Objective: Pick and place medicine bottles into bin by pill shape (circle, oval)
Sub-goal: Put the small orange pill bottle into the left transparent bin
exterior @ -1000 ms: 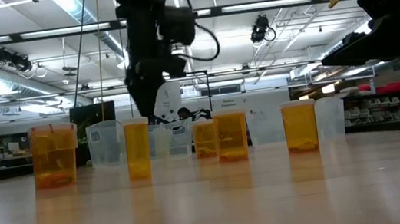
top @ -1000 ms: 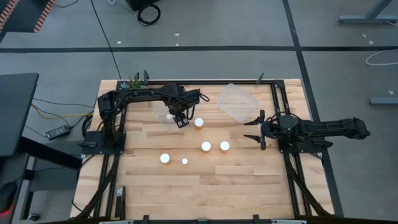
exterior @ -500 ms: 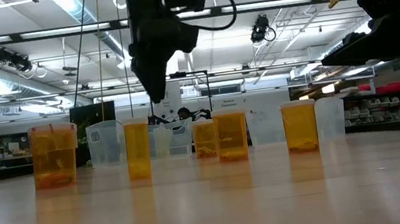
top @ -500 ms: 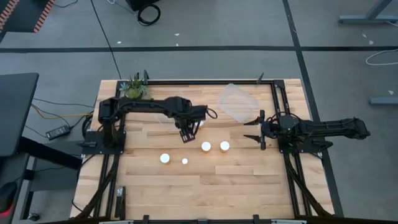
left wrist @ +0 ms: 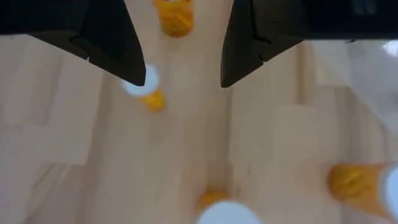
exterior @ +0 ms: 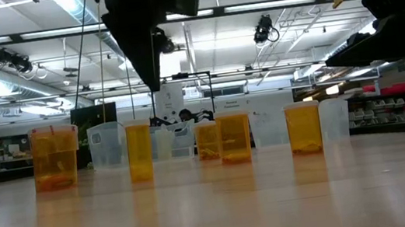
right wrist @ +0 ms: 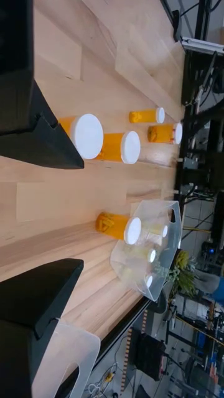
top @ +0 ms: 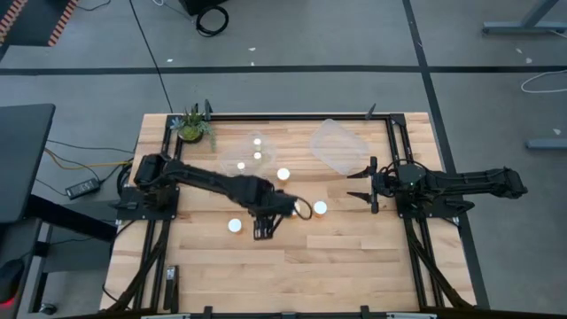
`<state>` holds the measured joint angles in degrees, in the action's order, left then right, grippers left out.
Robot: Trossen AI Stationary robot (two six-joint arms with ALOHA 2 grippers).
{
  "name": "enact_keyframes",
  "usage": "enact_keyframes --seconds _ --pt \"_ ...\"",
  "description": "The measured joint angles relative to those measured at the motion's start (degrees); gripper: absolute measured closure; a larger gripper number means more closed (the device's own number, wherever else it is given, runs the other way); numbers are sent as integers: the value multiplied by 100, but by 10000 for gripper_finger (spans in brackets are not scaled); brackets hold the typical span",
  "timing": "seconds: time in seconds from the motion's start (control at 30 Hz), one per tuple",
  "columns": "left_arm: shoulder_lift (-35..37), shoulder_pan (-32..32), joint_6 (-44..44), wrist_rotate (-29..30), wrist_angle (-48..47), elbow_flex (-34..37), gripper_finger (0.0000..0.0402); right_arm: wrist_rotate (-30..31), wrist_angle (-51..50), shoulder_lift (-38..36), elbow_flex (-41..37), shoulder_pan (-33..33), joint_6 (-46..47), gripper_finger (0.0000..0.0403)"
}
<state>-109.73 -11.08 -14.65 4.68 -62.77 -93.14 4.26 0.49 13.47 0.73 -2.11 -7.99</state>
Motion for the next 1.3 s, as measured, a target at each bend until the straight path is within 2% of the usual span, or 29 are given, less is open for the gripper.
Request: enact_keyframes --seconds 0.33,0.53,0.93,1.3 --pt "0 -423 -442 258 571 1 182 0 1 0 0 0 -2 148" --pt "-2 -579 -681 390 879 437 182 0 1 0 0 0 0 148" --pt "-7 -720 -877 519 1570 1036 181 -1 0 0 0 0 0 148" --pt "-7 -718 -869 519 1603 1213 184 0 1 1 0 0 0 148"
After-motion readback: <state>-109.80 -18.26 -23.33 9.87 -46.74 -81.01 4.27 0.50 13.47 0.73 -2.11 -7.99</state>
